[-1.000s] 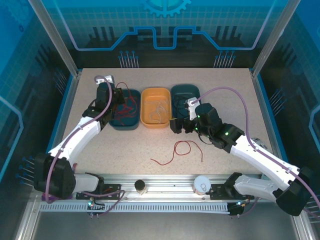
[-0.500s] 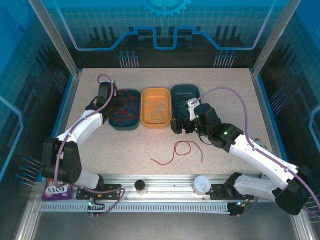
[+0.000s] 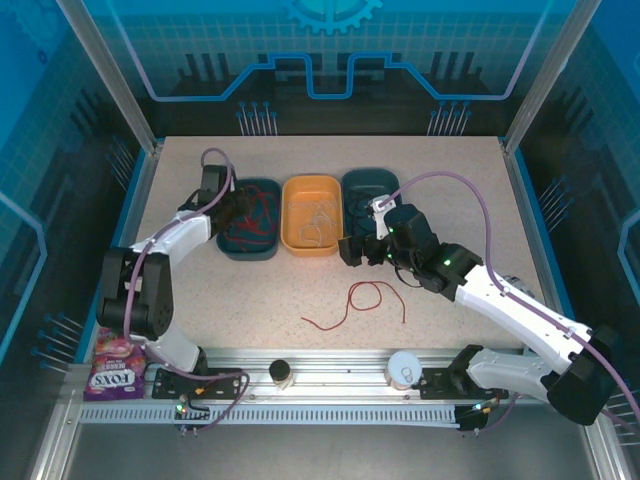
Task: Untangle the cables
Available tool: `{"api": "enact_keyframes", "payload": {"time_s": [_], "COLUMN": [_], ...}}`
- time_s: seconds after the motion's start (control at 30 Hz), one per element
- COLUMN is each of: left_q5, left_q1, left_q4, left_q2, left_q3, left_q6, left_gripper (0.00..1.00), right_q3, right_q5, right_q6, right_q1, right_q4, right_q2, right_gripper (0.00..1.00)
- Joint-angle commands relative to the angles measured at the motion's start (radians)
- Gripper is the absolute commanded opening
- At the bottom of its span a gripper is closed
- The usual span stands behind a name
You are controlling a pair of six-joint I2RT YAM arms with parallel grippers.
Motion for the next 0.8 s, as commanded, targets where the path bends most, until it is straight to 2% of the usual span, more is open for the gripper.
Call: {"api": "enact_keyframes", "payload": {"time_s": [0.0, 0.2, 0.33, 0.53, 0.67, 0.7, 0.73, 0.77], "left_q5": [0.007, -0.045, -0.058, -0.032, 0.005, 0.012, 0.013, 0.004], "left_q1": [0.013, 0.015, 0.015, 0.014, 0.01, 0.007, 0.003, -0.006], "left_q4": [-0.018, -0.074, -0.11, -0.131, -0.132, -0.132, -0.132, -0.136], "left_q2": [0.036, 0.104, 0.133, 0.084, -0.006, -0.036, -0.062, -0.091], "left_q3": [0.058, 0.13, 0.173, 0.173, 0.135, 0.123, 0.11, 0.098], "left_q6": [0.032, 0.054, 0.061, 0.037, 0.006, -0.001, -0.003, -0.005], "left_gripper": [0.11, 0.32, 0.43, 0.62, 0.84, 0.95, 0.99, 0.99], "right_q3": [0.027, 0.025, 0.02, 0.025, 0.033, 0.033, 0.033, 0.033], "right_q5": [0.003, 0.017, 0.025, 0.094, 0.14, 0.147, 0.153, 0.156], "right_q6": [0.003, 0.006, 0.012, 0.034, 0.056, 0.063, 0.07, 0.081], "right_q1": [-0.011, -0.01, -0.011, -0.013, -0.019, -0.023, -0.027, -0.031], "right_q4": [-0.012, -0.017, -0.017, -0.054, -0.093, -0.101, -0.108, -0.117], "right_q2": [0.005, 0.005, 0.006, 0.018, 0.038, 0.041, 0.046, 0.051], "right_gripper": [1.0, 1.0, 1.0, 1.0, 1.0, 1.0, 1.0, 1.0]}}
